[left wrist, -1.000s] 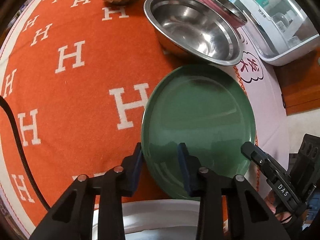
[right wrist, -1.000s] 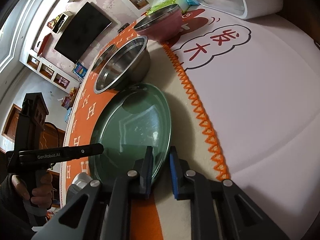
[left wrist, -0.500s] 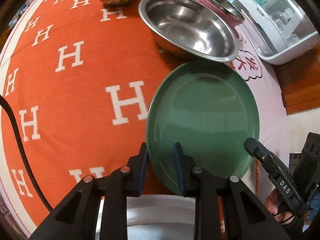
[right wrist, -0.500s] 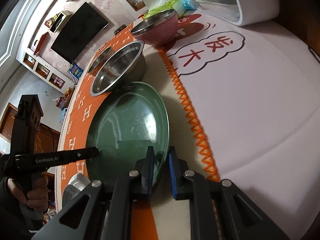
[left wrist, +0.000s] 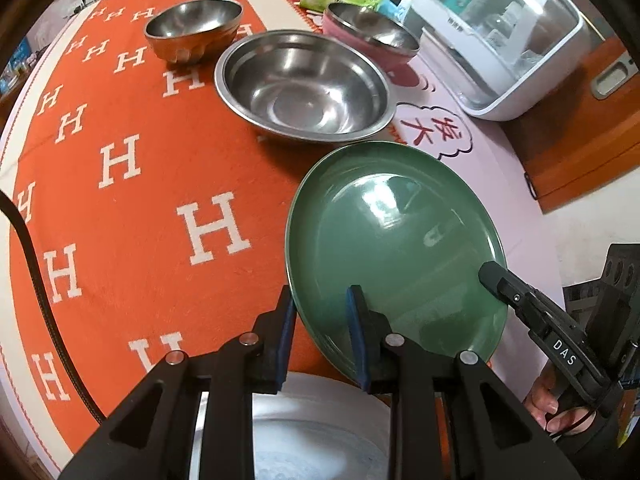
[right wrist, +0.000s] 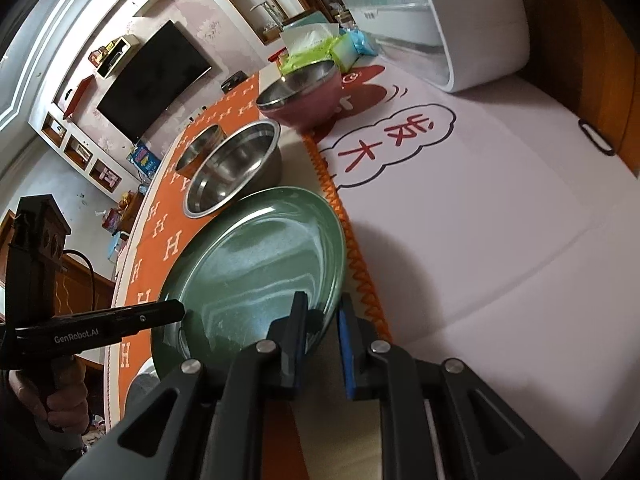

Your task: Organize plates and bowls

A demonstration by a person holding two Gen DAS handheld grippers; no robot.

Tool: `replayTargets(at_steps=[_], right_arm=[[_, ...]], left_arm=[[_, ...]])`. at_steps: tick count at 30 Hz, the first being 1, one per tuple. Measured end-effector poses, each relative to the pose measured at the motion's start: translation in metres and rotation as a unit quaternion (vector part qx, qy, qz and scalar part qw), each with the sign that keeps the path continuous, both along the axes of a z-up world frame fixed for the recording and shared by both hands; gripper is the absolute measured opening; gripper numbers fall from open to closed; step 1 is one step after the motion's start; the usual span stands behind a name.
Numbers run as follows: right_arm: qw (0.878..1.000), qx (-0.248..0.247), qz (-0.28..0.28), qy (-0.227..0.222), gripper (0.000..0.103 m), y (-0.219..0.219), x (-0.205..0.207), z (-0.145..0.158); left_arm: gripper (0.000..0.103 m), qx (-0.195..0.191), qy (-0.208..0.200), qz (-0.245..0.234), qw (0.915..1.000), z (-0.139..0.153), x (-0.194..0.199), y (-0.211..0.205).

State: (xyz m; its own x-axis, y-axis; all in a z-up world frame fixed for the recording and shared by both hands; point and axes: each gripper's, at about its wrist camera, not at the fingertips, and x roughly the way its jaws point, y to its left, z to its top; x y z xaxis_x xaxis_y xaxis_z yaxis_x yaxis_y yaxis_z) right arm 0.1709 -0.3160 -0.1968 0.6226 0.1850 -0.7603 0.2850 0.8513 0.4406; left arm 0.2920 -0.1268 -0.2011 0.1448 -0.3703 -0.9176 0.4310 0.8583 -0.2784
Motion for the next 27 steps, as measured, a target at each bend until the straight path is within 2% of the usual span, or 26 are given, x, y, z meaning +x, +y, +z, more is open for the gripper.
replayTargets(at_steps=[11, 18, 27], right_arm=[[0.999, -0.02, 0.002, -0.032, 0.015, 0.015, -0.027, 0.033], [0.998, -0.024, 0.004, -0.054, 0.015, 0.028, -0.048, 0.057], [0.995, -0.039, 0.017, -0.085, 0.015, 0.059, -0.072, 0.08]], left_arm=[[0.023, -0.029, -0.037, 0.007, 0.9989, 0.04, -0.029, 0.02], [0.023, -0.05, -0.065, 0.018, 0.9964, 0.064, -0.056, 0.048], [0.023, -0.056, -0.098, 0.035, 0.993, 0.086, -0.089, 0.08]])
